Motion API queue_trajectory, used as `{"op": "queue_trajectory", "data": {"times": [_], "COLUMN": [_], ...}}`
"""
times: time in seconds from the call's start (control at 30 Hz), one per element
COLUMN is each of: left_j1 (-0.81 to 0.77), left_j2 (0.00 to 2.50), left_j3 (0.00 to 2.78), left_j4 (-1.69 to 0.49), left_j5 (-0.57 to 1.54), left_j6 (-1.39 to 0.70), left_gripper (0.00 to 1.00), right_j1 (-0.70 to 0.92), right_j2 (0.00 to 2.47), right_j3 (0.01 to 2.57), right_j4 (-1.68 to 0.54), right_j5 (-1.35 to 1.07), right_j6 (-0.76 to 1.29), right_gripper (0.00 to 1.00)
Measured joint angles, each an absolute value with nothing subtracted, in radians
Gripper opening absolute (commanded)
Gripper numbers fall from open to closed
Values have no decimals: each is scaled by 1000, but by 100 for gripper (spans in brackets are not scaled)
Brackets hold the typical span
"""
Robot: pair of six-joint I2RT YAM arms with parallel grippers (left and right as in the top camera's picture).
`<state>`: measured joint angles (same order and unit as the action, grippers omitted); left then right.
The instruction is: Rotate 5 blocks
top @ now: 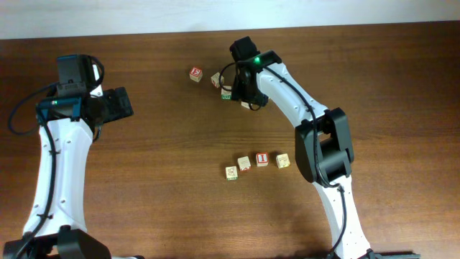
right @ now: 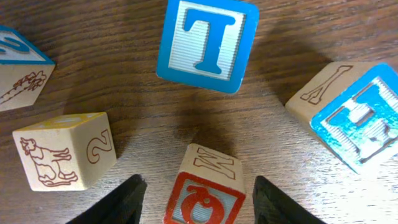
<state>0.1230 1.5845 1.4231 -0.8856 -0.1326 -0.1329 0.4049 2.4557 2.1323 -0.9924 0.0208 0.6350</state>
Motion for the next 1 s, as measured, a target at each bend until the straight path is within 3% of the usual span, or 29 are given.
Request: {"op": "queue_trajectory", "data": {"times": [0.07,0.17,0.37,0.57,0.73,0.93,1.0], "left_j1": [123,123,123,123,123,123,123], "left_j2": [1584,1584,1584,1584,1584,1584,1584], "left_j3": [1423,1423,1423,1423,1423,1423,1423], "left_j4": [-886,-886,-886,-886,-887,-898,-899], "left_j5": [-133,-133,-133,-133,-132,-132,-132], "left_j6": [-133,-133,-133,-133,-133,-133,-133], "left_gripper": [100,100,99,99,99,99,99], "right_j1": [405,405,442,709,792,795,795], "right_j2": [2456,2452,2446,2446,2446,2435,2432], "right_j3": [2131,2131,2133,2133,2128,2090,2081], "right_j4": [-1000,-1035,-1151,-1251,-1401,-1428,-1431], "right_j5": [28,27,-167,-272,-234,-172,-170], "right_j6": [635,642,547,474,454,467,471], "right_gripper": [17,10,12,15,19,20,31]}}
